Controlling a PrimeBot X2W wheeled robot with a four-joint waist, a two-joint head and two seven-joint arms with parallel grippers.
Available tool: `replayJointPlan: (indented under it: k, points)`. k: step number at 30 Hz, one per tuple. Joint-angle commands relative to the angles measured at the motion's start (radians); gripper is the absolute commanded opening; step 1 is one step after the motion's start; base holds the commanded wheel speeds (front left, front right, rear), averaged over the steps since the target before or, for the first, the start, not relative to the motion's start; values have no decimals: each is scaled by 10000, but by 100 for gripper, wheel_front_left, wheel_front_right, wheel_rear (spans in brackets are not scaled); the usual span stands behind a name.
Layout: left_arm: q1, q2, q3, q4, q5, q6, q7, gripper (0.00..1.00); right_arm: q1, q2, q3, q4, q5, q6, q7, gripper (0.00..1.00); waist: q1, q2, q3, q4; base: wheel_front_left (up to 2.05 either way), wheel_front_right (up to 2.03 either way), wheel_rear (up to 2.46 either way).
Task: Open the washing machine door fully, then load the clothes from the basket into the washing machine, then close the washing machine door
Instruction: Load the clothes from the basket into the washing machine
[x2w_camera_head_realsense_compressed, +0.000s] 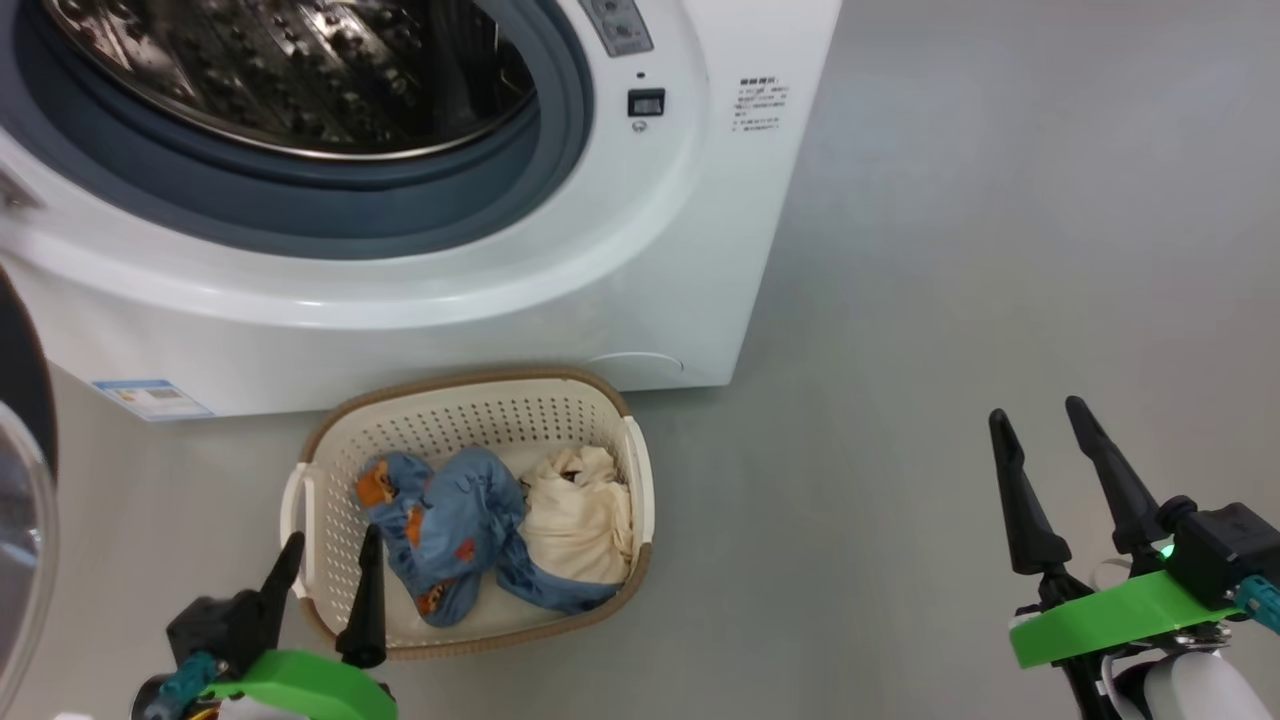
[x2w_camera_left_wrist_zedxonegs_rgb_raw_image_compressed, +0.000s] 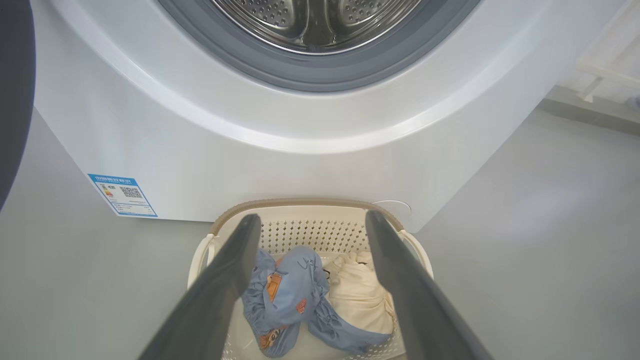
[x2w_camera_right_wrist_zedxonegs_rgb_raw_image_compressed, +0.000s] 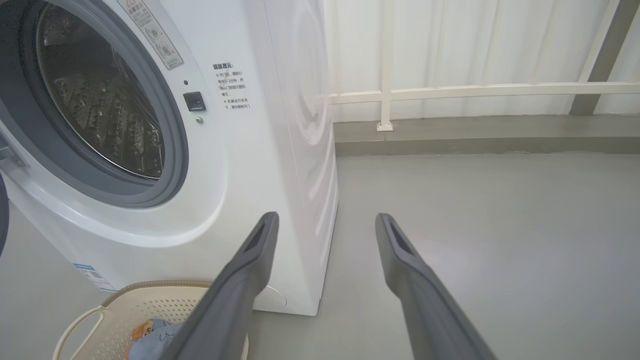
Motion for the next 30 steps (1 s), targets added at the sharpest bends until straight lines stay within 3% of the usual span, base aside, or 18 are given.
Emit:
replayJointPlan:
  k: [1, 15, 30]
  points:
    - [-427, 118, 243, 187, 90, 8, -67, 100, -296, -7, 282, -259, -95, 44, -92, 100, -1, 0, 382, -185, 0, 0, 0]
    - [-2505, 500, -226, 2843, 377, 8, -67, 100, -1162, 514, 544, -417, -193, 44, -92, 100, -1, 0, 2117, -813, 0, 0, 0]
    - [-5139, 1306, -1100, 5620, 475, 8, -67, 100, -2185, 932, 918, -646, -311, 44, -92, 100, -1, 0, 4036, -1300, 0, 0, 0]
